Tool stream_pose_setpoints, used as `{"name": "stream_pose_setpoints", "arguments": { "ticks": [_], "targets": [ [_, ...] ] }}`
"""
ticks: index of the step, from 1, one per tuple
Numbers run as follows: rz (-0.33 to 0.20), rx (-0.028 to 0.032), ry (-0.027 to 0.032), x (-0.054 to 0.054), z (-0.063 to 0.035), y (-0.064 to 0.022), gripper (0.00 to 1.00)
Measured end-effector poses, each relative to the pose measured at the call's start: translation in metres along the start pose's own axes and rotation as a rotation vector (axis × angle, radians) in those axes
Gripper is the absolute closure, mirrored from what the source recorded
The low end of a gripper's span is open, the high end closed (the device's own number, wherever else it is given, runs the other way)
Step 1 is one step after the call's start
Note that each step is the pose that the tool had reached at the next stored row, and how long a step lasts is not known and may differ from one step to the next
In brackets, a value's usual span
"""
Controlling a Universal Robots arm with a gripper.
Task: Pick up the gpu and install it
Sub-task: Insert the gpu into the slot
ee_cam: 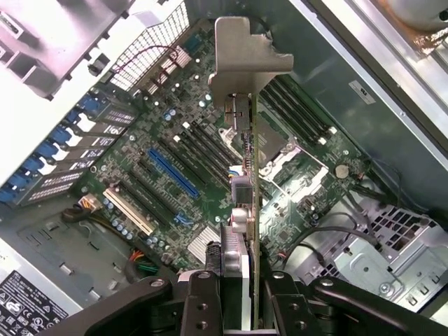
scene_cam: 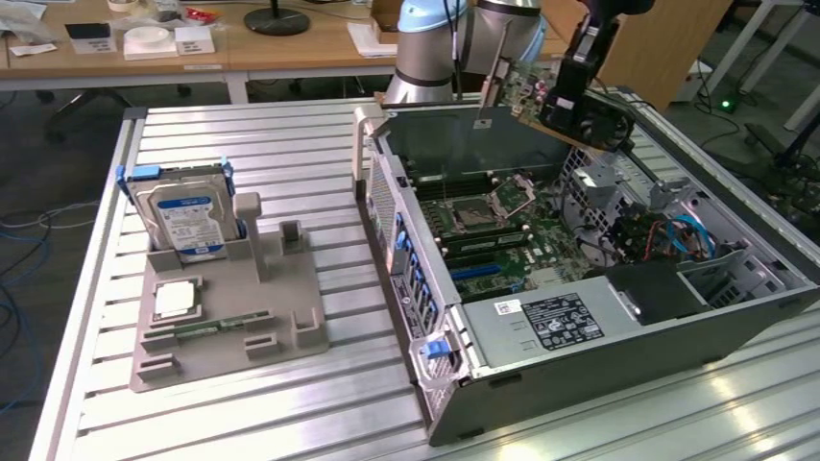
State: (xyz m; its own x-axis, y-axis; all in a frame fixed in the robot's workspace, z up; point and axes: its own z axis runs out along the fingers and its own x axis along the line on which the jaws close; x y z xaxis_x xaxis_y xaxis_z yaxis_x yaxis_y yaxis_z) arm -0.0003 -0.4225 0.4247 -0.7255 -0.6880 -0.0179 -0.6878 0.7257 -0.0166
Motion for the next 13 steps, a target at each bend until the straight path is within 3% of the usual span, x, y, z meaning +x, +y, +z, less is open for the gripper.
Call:
{"name": "stream_pose_setpoints", "arguments": {
  "ticks": [13],
  "targets": [
    [-0.076, -0.0014, -0.0013, 0.0001, 0.0, -0.0001, 0.72]
  ]
}}
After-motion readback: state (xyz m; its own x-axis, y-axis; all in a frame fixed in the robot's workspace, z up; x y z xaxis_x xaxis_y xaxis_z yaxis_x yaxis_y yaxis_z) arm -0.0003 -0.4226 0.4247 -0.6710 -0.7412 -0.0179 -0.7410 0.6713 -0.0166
